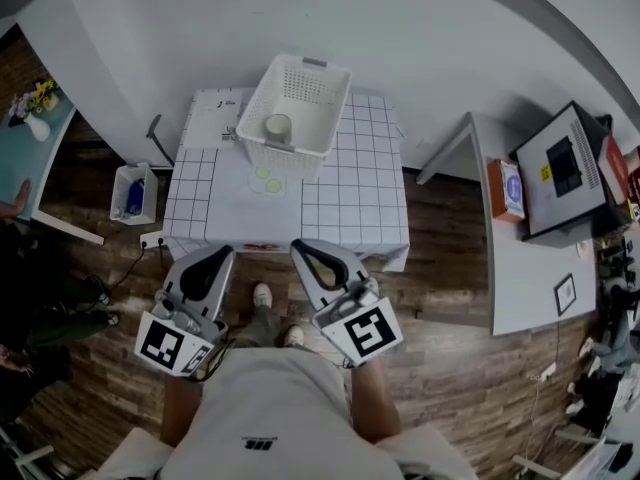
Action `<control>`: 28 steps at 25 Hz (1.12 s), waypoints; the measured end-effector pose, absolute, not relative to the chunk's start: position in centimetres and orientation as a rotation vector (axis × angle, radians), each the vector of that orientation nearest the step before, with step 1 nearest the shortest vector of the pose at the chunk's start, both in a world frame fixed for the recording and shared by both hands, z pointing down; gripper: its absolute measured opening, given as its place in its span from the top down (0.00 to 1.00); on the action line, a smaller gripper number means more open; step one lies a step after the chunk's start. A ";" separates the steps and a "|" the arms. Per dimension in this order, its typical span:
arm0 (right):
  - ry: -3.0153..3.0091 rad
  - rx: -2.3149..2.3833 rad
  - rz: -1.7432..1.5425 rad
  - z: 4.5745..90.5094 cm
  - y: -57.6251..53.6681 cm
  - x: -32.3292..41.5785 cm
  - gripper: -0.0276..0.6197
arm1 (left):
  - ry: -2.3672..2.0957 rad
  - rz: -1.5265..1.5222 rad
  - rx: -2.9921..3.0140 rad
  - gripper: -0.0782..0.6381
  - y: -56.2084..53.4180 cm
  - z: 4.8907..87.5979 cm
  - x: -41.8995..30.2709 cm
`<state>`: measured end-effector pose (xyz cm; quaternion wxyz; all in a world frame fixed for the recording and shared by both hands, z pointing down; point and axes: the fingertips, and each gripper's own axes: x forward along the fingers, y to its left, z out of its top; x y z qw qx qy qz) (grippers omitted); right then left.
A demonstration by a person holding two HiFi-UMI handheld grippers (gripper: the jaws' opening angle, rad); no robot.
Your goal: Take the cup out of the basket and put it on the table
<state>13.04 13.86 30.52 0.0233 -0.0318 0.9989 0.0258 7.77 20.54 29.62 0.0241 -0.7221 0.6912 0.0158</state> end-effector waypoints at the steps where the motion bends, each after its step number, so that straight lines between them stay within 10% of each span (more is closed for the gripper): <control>1: 3.095 -0.107 0.075 30.6 13.5 12.4 0.94 | 2.136 0.050 -2.242 0.88 20.1 29.8 7.1; 28: 3.187 -0.276 0.098 31.9 6.0 -2.6 0.94 | 2.018 0.115 -2.412 0.88 11.6 31.6 -8.9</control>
